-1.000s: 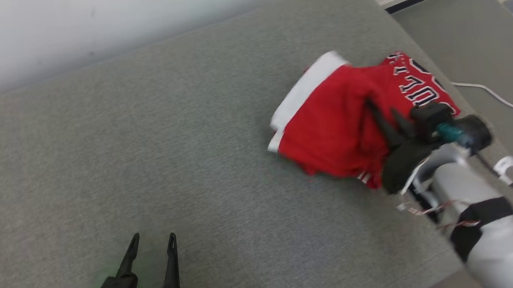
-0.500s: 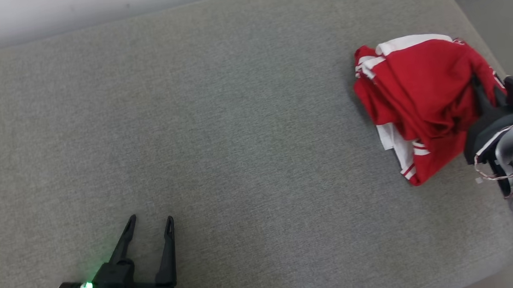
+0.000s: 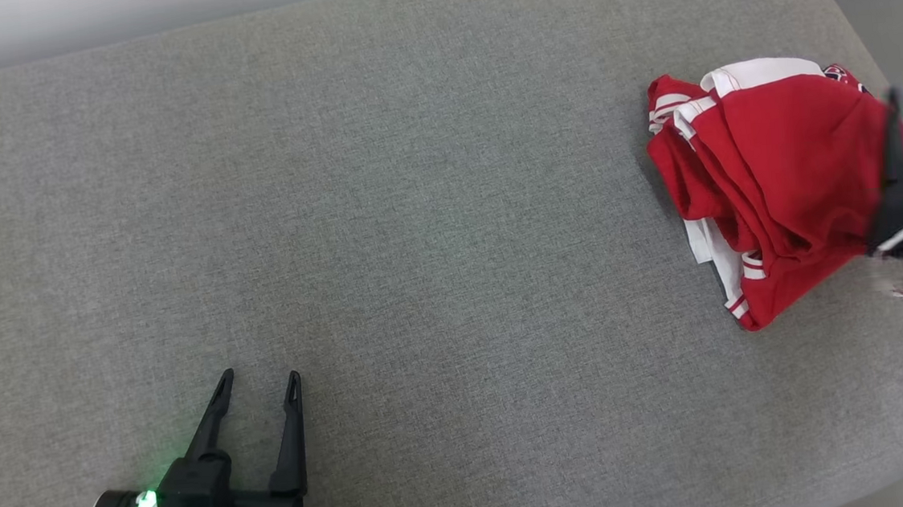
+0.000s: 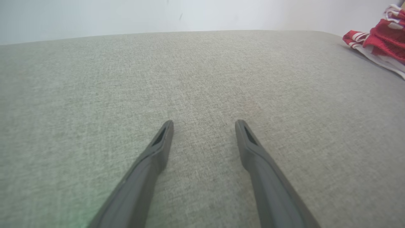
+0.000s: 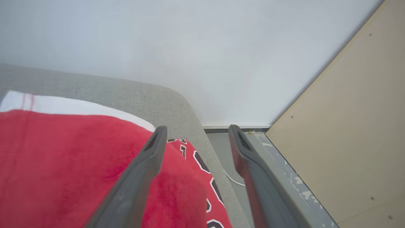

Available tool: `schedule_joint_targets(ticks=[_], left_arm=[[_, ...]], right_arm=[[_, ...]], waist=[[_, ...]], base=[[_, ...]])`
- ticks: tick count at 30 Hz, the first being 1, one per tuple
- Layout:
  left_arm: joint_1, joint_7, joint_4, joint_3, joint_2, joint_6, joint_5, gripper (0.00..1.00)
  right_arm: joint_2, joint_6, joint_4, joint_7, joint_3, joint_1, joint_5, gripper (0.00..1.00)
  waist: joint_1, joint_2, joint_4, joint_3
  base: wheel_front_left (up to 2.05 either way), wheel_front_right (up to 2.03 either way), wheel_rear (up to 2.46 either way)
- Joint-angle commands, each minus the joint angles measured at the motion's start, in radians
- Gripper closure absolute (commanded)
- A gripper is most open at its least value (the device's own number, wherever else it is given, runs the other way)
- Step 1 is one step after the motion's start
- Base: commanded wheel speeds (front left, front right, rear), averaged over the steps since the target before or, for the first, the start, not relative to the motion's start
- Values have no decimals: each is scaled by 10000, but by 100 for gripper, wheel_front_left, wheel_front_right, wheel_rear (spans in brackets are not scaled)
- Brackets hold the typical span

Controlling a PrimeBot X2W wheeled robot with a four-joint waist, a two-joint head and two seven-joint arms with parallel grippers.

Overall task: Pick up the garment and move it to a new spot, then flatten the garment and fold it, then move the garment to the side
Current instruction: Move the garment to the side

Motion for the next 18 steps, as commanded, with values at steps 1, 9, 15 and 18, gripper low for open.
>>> schedule_joint_targets(ticks=[1, 9, 15, 18], left_arm=[[-18, -3, 85, 64, 53, 61, -19, 0], [181, -10, 97, 51, -71, 64, -145, 0], [506, -14, 118, 143, -129, 174, -355, 0], [771, -14, 180, 154, -161, 210, -486, 0]], right_arm=[[224, -28, -156, 5, 28, 212, -113, 0], [1293, -28, -1043, 5, 693, 1310, -38, 0], [1651, -28, -826, 5, 1028, 2305, 519, 0], [1747, -28, -767, 5, 1118, 2856, 764, 0]], waist=[[0, 0, 0, -43], [0, 0, 245, -452], [0, 0, 609, -1031], [0, 0, 826, -1458]], base=[[0, 0, 0], [0, 0, 0], [0, 0, 0], [0, 0, 0]])
